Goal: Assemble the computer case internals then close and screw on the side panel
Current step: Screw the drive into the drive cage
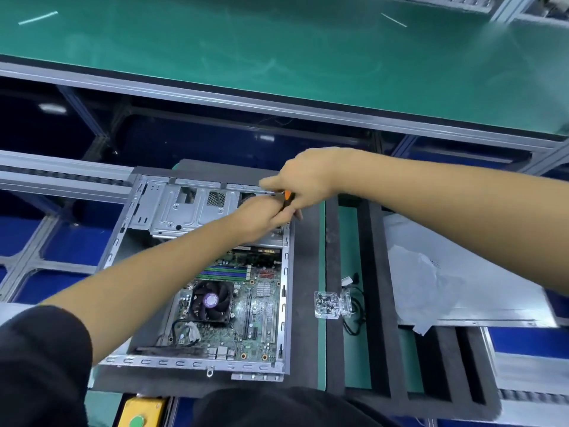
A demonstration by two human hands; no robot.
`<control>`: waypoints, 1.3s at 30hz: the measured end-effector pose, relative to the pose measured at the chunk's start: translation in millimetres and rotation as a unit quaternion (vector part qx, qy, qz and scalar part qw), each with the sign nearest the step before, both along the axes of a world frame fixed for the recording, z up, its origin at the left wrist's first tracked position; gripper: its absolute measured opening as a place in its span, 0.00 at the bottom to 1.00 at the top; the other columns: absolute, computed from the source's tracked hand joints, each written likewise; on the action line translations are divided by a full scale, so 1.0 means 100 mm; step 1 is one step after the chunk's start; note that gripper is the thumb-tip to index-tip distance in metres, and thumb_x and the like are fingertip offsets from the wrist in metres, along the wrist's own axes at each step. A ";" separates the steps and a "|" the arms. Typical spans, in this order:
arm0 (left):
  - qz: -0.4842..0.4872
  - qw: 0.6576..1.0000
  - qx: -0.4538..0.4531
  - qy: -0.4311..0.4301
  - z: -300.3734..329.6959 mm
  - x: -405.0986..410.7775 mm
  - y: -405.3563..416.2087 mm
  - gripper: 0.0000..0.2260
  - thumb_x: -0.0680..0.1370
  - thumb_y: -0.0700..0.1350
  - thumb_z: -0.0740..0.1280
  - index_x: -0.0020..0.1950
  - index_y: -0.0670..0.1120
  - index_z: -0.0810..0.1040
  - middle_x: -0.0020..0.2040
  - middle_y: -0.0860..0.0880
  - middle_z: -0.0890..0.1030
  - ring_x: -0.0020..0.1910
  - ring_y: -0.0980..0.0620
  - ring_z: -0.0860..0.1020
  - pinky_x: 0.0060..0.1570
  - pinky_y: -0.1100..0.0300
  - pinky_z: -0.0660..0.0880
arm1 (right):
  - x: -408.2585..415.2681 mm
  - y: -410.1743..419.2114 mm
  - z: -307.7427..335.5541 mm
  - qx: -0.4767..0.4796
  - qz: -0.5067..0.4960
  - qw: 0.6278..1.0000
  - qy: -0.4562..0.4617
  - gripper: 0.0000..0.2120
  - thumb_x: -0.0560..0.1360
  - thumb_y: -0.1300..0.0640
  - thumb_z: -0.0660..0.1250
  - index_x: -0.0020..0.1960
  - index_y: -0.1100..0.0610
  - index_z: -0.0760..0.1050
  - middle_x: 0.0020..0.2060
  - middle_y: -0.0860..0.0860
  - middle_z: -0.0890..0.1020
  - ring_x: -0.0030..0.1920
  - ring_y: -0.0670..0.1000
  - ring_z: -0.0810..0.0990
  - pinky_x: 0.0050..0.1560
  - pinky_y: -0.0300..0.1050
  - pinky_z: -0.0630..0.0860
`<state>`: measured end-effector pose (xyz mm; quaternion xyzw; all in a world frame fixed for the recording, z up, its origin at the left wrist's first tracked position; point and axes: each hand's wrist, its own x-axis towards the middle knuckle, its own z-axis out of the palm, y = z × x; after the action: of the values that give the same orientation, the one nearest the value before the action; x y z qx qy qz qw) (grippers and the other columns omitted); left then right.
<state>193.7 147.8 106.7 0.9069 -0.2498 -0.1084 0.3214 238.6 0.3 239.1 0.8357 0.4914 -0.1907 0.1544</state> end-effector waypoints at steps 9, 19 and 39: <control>0.073 0.967 0.144 -0.199 0.05 0.02 -0.05 0.24 0.80 0.65 0.49 0.28 0.54 0.59 0.21 0.55 0.65 0.22 0.49 0.69 0.26 0.59 0.56 | -0.03 0.09 -0.05 -0.026 -0.270 0.960 0.065 0.10 0.79 0.54 0.61 0.43 0.58 0.74 0.33 0.52 0.75 0.31 0.51 0.70 0.30 0.44 0.64; -0.036 0.999 -0.013 0.013 0.11 0.05 0.18 0.11 0.76 0.52 0.57 0.46 0.62 0.79 0.41 0.60 0.78 0.45 0.55 0.75 0.50 0.52 0.76 | 0.06 0.13 -0.03 0.003 0.126 0.992 -0.017 0.10 0.77 0.52 0.60 0.46 0.43 0.58 0.37 0.45 0.79 0.35 0.55 0.77 0.33 0.48 0.71; 0.053 0.994 0.079 -0.058 0.15 -0.06 0.15 0.15 0.75 0.63 0.51 0.34 0.56 0.63 0.29 0.56 0.70 0.33 0.51 0.72 0.31 0.57 0.61 | -0.10 0.21 -0.10 0.051 -0.118 0.991 0.033 0.04 0.77 0.57 0.61 0.49 0.54 0.66 0.35 0.51 0.73 0.32 0.53 0.73 0.30 0.46 0.62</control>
<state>187.7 162.4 121.8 0.9462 -0.2107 -0.0576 0.2388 228.7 21.6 228.7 0.8878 0.4034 -0.2100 0.0713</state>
